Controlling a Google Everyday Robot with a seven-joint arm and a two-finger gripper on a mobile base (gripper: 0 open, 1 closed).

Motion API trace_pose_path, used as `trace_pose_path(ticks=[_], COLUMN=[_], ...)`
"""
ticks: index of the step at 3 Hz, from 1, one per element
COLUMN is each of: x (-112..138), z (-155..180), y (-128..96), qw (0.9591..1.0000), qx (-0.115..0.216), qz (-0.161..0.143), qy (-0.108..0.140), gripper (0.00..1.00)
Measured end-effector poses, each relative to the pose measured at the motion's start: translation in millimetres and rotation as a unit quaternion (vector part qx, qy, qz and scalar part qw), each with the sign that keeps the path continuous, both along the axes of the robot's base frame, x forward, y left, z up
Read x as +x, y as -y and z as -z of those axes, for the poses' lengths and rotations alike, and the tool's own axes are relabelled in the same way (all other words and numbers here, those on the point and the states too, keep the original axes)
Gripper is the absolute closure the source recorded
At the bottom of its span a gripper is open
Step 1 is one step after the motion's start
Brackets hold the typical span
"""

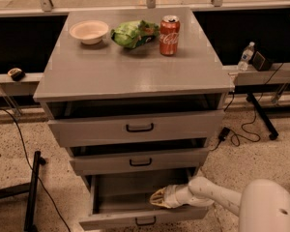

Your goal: Open bottom drawer

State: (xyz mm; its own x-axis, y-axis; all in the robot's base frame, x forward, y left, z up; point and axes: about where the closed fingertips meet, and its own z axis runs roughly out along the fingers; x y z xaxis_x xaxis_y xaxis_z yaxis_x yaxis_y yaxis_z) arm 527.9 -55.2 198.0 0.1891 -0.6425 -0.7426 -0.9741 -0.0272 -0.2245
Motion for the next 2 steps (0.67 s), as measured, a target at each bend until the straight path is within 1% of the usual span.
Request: trace_pose_path(ticks=[1,2], x=[7.9,-8.9], z=[29.0,39.4], y=[-11.9,-13.7], qw=[0.9981,0.9913], qx=[-0.004,0.010], qz=[-0.040,-0.095], qy=[-0.046,-0.090], gripper=[1.00,1.00])
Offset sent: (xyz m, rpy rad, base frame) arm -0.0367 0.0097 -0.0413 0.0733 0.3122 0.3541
